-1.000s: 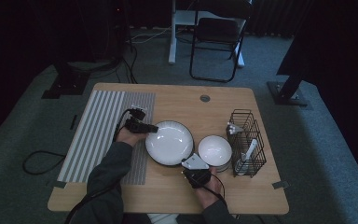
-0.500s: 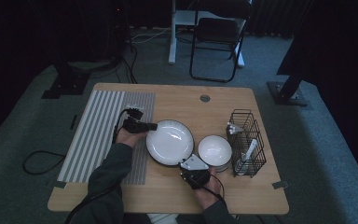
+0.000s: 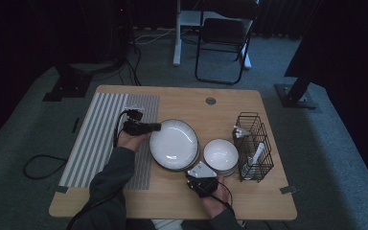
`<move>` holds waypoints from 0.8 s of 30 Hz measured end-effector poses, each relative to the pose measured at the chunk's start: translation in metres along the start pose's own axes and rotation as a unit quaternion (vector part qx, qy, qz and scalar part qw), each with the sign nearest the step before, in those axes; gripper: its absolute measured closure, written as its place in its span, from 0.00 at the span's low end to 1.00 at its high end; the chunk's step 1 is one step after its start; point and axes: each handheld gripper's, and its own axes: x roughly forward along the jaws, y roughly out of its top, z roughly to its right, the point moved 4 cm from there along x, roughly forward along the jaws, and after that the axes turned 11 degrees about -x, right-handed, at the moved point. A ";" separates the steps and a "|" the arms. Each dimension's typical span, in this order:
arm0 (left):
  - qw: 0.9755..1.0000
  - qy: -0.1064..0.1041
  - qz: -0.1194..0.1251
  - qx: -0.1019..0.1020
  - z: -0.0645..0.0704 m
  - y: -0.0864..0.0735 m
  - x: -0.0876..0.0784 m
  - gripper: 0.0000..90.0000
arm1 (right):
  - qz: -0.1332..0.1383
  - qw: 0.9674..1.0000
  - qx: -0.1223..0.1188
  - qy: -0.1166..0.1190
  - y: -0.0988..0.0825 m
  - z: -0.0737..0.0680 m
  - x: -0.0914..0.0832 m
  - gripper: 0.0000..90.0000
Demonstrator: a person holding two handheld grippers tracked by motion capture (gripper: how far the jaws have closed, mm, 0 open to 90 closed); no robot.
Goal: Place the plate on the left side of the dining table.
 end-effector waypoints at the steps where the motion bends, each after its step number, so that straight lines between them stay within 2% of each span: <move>1: 1.000 0.000 0.002 -0.001 0.000 0.000 -0.001 0.94 | -0.002 1.000 0.001 0.000 -0.001 0.000 0.000 0.79; 5: 1.000 -0.009 0.014 -0.012 -0.002 0.000 -0.006 0.94 | -0.002 1.000 0.002 0.001 -0.002 -0.001 0.000 0.79; 11: 0.999 -0.004 0.032 -0.019 -0.006 0.004 -0.020 0.94 | -0.003 1.000 0.001 0.002 -0.003 -0.001 0.001 0.79; 15: 0.998 -0.006 0.046 -0.033 -0.015 0.007 -0.035 0.94 | -0.005 1.000 0.000 0.003 -0.005 -0.002 0.002 0.78; 24: 0.996 0.014 0.074 -0.043 -0.032 0.011 -0.066 0.94 | -0.011 1.000 -0.002 0.010 -0.008 -0.008 0.003 0.78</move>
